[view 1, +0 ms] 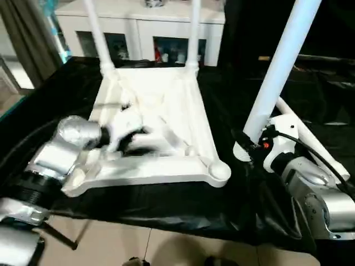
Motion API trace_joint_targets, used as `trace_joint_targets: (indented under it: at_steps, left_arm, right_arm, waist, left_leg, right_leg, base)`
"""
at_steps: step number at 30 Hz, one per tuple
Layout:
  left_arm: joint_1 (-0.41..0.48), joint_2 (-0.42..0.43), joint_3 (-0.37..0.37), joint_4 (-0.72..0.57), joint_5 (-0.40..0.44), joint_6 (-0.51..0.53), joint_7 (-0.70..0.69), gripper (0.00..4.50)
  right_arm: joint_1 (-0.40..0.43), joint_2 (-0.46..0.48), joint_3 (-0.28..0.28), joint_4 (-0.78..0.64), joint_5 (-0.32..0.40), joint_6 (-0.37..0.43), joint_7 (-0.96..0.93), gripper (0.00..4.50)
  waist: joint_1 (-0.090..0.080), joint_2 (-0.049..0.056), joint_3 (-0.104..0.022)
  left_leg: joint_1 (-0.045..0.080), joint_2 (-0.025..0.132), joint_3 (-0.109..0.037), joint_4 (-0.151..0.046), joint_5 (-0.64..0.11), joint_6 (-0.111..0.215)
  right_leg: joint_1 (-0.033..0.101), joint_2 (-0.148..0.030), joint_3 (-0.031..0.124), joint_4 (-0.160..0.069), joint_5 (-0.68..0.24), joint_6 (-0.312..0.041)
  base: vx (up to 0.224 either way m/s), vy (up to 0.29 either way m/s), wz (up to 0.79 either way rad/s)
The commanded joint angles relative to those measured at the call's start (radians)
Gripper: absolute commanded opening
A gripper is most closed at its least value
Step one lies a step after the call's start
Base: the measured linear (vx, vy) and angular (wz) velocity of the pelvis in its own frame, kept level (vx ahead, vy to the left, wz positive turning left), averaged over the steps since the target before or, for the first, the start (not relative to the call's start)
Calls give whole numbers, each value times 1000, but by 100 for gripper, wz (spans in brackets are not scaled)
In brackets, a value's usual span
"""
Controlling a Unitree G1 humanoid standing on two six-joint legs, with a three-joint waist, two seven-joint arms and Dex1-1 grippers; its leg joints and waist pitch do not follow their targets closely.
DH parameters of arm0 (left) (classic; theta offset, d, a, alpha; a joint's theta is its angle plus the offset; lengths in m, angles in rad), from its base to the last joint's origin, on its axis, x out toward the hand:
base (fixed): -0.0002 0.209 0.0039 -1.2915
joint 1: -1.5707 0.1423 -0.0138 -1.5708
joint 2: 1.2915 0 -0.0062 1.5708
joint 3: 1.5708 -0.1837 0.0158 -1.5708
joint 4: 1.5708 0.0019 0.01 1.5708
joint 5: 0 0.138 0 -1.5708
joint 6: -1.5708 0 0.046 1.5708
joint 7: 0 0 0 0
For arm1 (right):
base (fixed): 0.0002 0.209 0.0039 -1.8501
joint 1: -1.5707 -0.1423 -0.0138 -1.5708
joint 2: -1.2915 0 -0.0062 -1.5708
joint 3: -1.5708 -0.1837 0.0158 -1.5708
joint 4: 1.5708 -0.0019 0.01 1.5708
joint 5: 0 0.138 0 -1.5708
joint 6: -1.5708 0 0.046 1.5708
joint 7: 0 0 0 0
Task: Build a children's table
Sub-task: Insert table leg to table base
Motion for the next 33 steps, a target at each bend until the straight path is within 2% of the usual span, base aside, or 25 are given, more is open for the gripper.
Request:
trace_joint_targets:
  at_steps: [1,3,5,6,7,8,9,10,11,12,13,14,15,16,17,18,19,20,22,23,24,26,27,28,33]
  left_arm:
    - [-6,-31,-7,-42,-45,30,-17,302]
    - [5,-51,-45,-51,-35,32,-35,302]
    - [19,-61,-69,-59,-15,29,-40,319]
    - [43,-68,-103,-71,25,31,-37,336]
    - [43,-68,-103,-71,25,31,-37,336]
    - [54,-67,-118,-75,45,30,-33,336]
    - [66,-72,-132,-77,68,34,-10,336]
    - [71,-75,-136,-80,73,42,0,336]
    - [74,-78,-138,-82,76,47,7,336]
    - [77,-81,-140,-86,74,57,11,336]
    - [80,-84,-142,-93,70,76,16,336]
    - [85,-95,-144,-98,75,104,44,336]
    - [84,-104,-142,-87,92,114,75,336]
    - [83,-107,-142,-83,99,115,86,336]
    - [78,-120,-134,-66,116,121,118,336]
    - [74,-133,-124,-54,122,124,139,336]
    - [73,-135,-122,-53,121,125,140,336]
    - [73,-140,-116,-54,118,129,143,336]
    - [73,-152,-103,-57,101,139,138,336]
    - [73,-155,-101,-59,94,144,137,305]
    - [72,-156,-102,-55,85,146,131,305]
    - [71,-154,-103,-50,82,144,124,298]
    - [71,-151,-105,-46,76,142,106,279]
    - [72,-153,-102,-45,69,137,98,265]
    - [72,-146,-106,-25,77,96,63,233]
  right_arm:
    - [-12,-9,-13,-8,18,17,17,195]
    - [-10,-14,-5,-20,28,36,32,195]
    - [-4,-15,1,-31,34,46,40,195]
    - [6,-10,3,-49,44,56,40,195]
    - [6,-10,3,-49,44,56,40,195]
    - [10,-7,2,-55,45,57,34,195]
    - [18,-3,-1,-62,47,59,29,195]
    - [22,-2,-2,-65,47,62,27,195]
    - [25,-1,-3,-68,47,63,25,195]
    - [28,0,-4,-71,48,66,24,195]
    - [31,2,-6,-75,50,70,23,195]
    - [39,3,-7,-84,52,77,23,195]
    - [43,3,-6,-91,53,82,23,195]
    - [44,3,-6,-92,53,83,23,195]
    - [47,2,-4,-96,54,86,22,195]
    - [49,2,-3,-101,57,89,20,195]
    - [50,2,-3,-102,57,89,20,195]
    - [51,2,-3,-104,58,91,20,195]
    - [51,2,-2,-108,59,95,19,195]
    - [51,3,-1,-108,58,96,20,195]
    - [49,4,0,-105,57,96,21,195]
    - [48,4,1,-103,56,95,21,195]
    - [46,5,2,-101,54,95,22,195]
    - [44,6,3,-98,53,95,22,195]
    - [38,5,9,-91,49,89,24,195]
  waist:
    - [-3,-6,-55]
    - [-6,-7,-50]
    - [-18,-4,-42]
    - [-30,15,-35]
    - [-30,15,-35]
    - [-43,28,-24]
    - [5,49,-28]
    - [42,43,-21]
    - [-3,-30,-46]
    - [11,-71,-31]
    - [13,-43,-34]
    - [29,-35,-32]
    - [38,-27,-41]
    - [29,-7,-63]
    - [24,2,-64]
    - [14,-6,-46]
    - [14,-6,-46]
    - [9,-4,-39]
    - [9,-11,-36]
    - [10,-10,-36]
    - [10,-11,-39]
    - [11,-9,-42]
    - [10,-12,-43]
    - [9,-13,-49]
    - [13,-9,-55]
  left_leg:
    - [49,17,-14,-81,-531,-34]
    - [51,14,-17,-80,-548,-31]
    - [56,14,-24,-83,-603,-39]
    - [56,21,-37,-95,-660,-43]
    - [56,21,-37,-95,-660,-43]
    - [40,48,-53,-139,-788,-55]
    - [-35,90,-48,-226,-905,-77]
    - [-9,78,5,-240,-890,-51]
    - [46,47,-8,-150,-738,-30]
    - [131,-44,9,108,-356,-45]
    - [96,-50,-28,113,-194,-13]
    - [-1,-31,-60,44,-121,-8]
    - [40,-4,-48,-31,-188,-28]
    - [51,12,-45,-52,-157,-20]
    - [47,16,-41,-60,-136,-9]
    - [37,19,-27,-77,-281,10]
    - [37,19,-27,-77,-281,10]
    - [49,13,-24,-75,-392,-5]
    - [45,7,-23,-75,-388,-5]
    - [43,7,-24,-76,-381,-4]
    - [35,8,-26,-80,-352,-1]
    - [34,9,-26,-82,-342,1]
    - [26,12,-26,-86,-309,6]
    - [25,14,-26,-86,-295,8]
    - [22,18,-21,-82,-219,22]
  right_leg:
    - [29,-36,9,-97,-599,-104]
    - [29,-35,-2,-110,-662,-66]
    - [33,-29,-24,-126,-720,-26]
    - [55,-29,-51,-136,-728,3]
    - [55,-29,-51,-136,-728,3]
    - [88,-14,-69,-92,-619,-15]
    - [161,-5,-39,112,-308,-69]
    - [112,10,0,138,-246,-66]
    - [90,-20,49,71,-434,-26]
    - [-68,-82,33,-178,-1167,63]
    - [-40,-118,82,-160,-1218,45]
    - [68,-134,89,-100,-1090,29]
    - [34,-55,57,-69,-808,-10]
    - [48,-26,50,-26,-417,-106]
    - [53,-21,48,-19,-272,-153]
    - [58,-17,39,-41,-305,-199]
    - [58,-17,39,-41,-305,-199]
    - [49,-25,35,-60,-476,-176]
    - [46,-34,33,-86,-622,-100]
    - [46,-36,32,-89,-637,-87]
    - [51,-37,29,-91,-635,-67]
    - [51,-38,29,-90,-617,-68]
    - [55,-35,30,-84,-548,-82]
    - [58,-35,32,-78,-509,-95]
    - [64,-35,38,-58,-337,-161]
  base:
    - [0,0,0]
    - [0,0,0]
    - [0,0,0]
    - [0,0,0]
    - [0,0,0]
    - [0,0,0]
    - [-87,1,0]
    - [-87,1,0]
    - [-8,-84,4]
    - [36,-104,1]
    - [36,-104,1]
    - [54,-34,-12]
    - [0,0,0]
    - [0,0,0]
    - [-45,-58,25]
    - [0,0,0]
    - [0,0,0]
    - [0,0,0]
    - [0,0,0]
    - [0,0,0]
    - [0,0,0]
    - [0,0,0]
    - [0,0,0]
    - [0,0,0]
    - [0,0,0]
